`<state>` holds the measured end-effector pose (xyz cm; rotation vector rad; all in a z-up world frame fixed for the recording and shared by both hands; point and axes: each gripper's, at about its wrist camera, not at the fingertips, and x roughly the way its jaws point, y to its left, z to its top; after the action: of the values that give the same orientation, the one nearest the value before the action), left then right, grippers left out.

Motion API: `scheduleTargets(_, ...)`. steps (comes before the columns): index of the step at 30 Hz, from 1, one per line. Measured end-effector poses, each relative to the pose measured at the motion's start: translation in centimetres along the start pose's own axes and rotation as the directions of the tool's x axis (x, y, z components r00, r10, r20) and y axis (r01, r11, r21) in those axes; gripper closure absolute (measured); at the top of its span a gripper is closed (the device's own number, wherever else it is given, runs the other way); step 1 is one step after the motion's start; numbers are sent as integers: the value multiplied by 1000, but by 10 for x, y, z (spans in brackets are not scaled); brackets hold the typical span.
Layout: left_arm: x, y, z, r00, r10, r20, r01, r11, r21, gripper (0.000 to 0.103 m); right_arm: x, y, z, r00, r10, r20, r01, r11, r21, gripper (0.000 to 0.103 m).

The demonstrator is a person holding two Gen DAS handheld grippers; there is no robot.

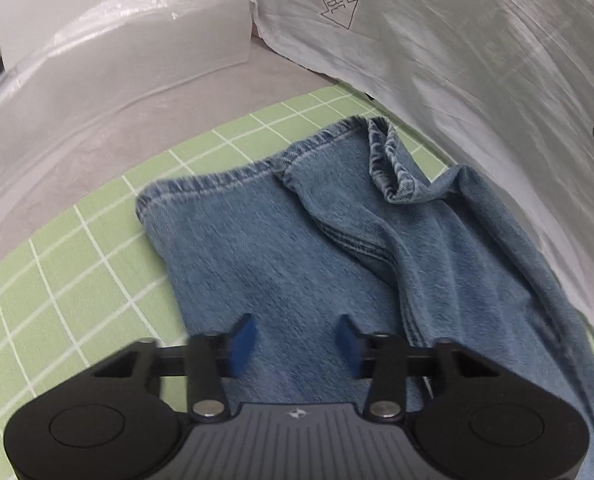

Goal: Fold clothes

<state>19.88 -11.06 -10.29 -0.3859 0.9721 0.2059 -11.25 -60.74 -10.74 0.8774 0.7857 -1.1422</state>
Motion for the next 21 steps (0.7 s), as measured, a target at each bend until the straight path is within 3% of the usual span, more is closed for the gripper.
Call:
scheduleTargets(1,1,1,0,1000,1,4,-1,1000,-4,103,0,-1,0,1000,15,-1,-15,1000,-10,12)
scheduleTargets(4,-5,3,-2,1000,-25,-9,25,999,20,103,-7,-2,0,998,61,6,-60,995,-78,47)
scheduleTargets(5,-11,4,-6,1000,-27,-6,28,999,27,103,-10,-4,0,994,112,-1,-111,990,-91,69)
scheduleTargets(6,-16,7,-10,1000,-30,-2,30,999,31,103,-12,-7,1,989,150,-10,-151,984,-90,82)
scheduleTargets(10,-41,23,-26,999,-34,13,33,998,47,103,-21,-21,-3,981,193,4,-192,975,-114,86)
scheduleTargets(14,-71,57,-44,999,-45,15,44,999,19,103,-27,-47,-5,977,215,-7,-215,975,-63,88)
scheduleTargets(21,-99,78,-64,994,-105,23,104,994,10,103,-38,-108,-3,989,142,34,-140,989,-43,88)
